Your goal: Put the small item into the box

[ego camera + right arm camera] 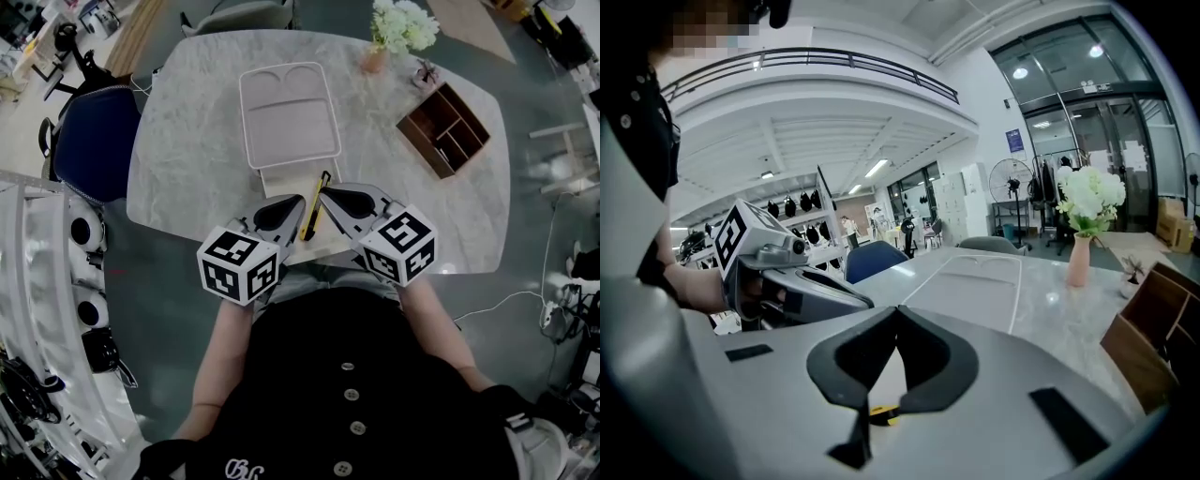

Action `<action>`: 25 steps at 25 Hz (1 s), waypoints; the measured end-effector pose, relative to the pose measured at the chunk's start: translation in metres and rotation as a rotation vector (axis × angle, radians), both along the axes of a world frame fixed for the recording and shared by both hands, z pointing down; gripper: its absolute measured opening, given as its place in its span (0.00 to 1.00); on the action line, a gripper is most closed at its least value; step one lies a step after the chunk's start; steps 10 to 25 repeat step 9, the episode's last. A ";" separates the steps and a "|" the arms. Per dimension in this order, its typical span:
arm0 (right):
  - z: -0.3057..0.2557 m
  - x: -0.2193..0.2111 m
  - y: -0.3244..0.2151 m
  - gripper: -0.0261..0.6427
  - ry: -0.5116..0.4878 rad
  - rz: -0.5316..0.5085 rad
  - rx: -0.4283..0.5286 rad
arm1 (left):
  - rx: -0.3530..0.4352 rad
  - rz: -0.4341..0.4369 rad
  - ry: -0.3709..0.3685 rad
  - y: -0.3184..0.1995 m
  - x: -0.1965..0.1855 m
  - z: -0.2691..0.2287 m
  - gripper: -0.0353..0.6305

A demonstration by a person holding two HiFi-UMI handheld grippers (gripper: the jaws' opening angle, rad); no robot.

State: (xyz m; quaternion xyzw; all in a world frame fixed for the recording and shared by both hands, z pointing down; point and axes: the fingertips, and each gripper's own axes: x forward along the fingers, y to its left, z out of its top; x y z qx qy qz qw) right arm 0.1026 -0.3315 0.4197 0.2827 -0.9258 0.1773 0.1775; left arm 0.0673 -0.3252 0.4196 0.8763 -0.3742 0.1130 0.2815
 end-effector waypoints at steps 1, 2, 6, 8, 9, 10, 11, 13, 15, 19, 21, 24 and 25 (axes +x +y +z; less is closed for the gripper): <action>0.000 0.001 0.000 0.04 0.000 0.002 0.000 | -0.001 0.001 -0.001 0.000 0.000 0.000 0.08; 0.000 0.001 -0.001 0.04 0.002 0.003 0.000 | -0.002 0.001 -0.001 0.000 0.000 0.000 0.08; 0.003 0.002 -0.001 0.04 0.007 0.010 -0.002 | -0.005 0.004 -0.002 -0.001 -0.001 0.002 0.08; 0.004 0.000 -0.001 0.04 0.006 0.014 -0.005 | -0.006 0.005 -0.004 -0.001 -0.002 0.002 0.08; 0.004 -0.001 0.000 0.04 0.005 0.016 -0.006 | -0.005 0.005 -0.005 -0.001 -0.003 0.002 0.08; 0.004 -0.001 0.000 0.04 0.005 0.016 -0.006 | -0.005 0.005 -0.005 -0.001 -0.003 0.002 0.08; 0.004 -0.001 0.000 0.04 0.005 0.016 -0.006 | -0.005 0.005 -0.005 -0.001 -0.003 0.002 0.08; 0.004 -0.001 0.000 0.04 0.005 0.016 -0.006 | -0.005 0.005 -0.005 -0.001 -0.003 0.002 0.08; 0.004 -0.001 0.000 0.04 0.005 0.016 -0.006 | -0.005 0.005 -0.005 -0.001 -0.003 0.002 0.08; 0.004 -0.001 0.000 0.04 0.005 0.016 -0.006 | -0.005 0.005 -0.005 -0.001 -0.003 0.002 0.08; 0.004 -0.001 0.000 0.04 0.005 0.016 -0.006 | -0.005 0.005 -0.005 -0.001 -0.003 0.002 0.08; 0.004 -0.001 0.000 0.04 0.005 0.016 -0.006 | -0.005 0.005 -0.005 -0.001 -0.003 0.002 0.08; 0.004 -0.001 0.000 0.04 0.005 0.016 -0.006 | -0.005 0.005 -0.005 -0.001 -0.003 0.002 0.08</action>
